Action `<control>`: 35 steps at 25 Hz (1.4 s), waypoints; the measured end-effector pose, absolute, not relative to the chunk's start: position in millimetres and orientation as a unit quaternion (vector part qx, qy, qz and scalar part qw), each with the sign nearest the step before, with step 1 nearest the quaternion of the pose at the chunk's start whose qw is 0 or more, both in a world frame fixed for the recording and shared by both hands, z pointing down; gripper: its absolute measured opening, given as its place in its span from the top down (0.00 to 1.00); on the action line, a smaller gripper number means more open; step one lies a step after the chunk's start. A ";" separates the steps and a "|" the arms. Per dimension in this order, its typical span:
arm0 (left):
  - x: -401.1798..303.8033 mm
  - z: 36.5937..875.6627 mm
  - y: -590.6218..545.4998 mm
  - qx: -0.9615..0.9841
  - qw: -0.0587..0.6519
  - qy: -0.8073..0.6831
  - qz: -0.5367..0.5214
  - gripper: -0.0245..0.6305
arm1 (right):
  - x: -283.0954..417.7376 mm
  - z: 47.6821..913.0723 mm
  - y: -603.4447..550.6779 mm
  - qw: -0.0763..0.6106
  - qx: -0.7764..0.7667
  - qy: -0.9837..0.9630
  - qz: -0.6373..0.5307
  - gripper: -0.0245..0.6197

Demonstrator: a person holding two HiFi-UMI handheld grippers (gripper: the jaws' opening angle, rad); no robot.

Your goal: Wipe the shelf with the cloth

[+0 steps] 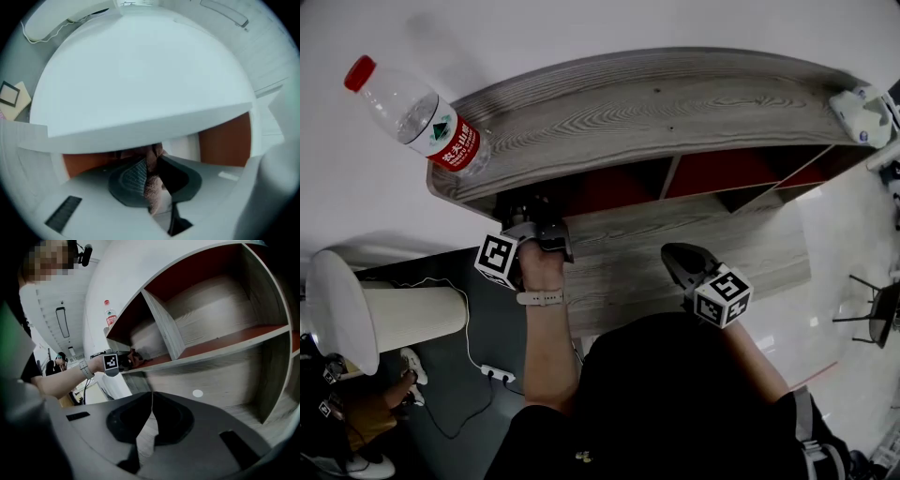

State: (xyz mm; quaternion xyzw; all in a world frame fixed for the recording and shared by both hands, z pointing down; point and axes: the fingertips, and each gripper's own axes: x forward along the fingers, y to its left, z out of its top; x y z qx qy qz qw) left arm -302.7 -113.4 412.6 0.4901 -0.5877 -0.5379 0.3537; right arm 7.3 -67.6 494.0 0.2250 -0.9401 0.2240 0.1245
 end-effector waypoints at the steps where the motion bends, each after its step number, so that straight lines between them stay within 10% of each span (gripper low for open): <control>1: -302.8 413.0 -106.8 0.491 0.352 -0.589 -0.537 0.86 | 3.6 494.2 -65.3 0.125 0.218 -0.941 0.225 0.95; 35: -301.9 325.8 -81.9 0.558 0.270 -0.554 -0.556 0.86 | -21.2 495.0 -43.4 0.131 0.172 -0.949 0.231 0.95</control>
